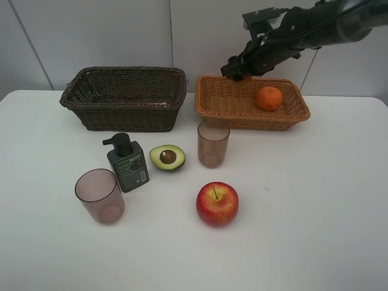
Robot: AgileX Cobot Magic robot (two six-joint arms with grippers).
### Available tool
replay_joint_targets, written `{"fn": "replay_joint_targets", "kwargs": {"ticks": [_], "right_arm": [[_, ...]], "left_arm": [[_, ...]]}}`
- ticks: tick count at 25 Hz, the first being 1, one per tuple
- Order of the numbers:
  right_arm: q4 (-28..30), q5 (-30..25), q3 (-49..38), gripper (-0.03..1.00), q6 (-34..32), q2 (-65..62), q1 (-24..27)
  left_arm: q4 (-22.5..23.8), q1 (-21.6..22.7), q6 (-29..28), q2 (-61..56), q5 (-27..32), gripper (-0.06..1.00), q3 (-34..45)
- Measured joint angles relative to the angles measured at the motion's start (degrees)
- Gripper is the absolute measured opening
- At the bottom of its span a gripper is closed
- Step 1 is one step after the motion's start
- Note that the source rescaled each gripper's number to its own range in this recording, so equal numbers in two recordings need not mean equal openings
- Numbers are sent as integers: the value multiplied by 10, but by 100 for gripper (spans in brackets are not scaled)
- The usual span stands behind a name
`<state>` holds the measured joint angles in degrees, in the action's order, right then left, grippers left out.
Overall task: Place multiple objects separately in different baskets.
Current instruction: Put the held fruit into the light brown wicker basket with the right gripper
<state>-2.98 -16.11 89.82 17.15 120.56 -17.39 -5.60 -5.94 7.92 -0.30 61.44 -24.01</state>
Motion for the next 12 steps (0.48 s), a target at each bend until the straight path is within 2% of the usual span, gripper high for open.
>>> {"fn": "replay_joint_targets", "kwargs": {"ticks": [12], "right_arm": [[-4,-3,0,45,0,2,0]], "left_arm": [[0,0,0,0,0,97,0]]}}
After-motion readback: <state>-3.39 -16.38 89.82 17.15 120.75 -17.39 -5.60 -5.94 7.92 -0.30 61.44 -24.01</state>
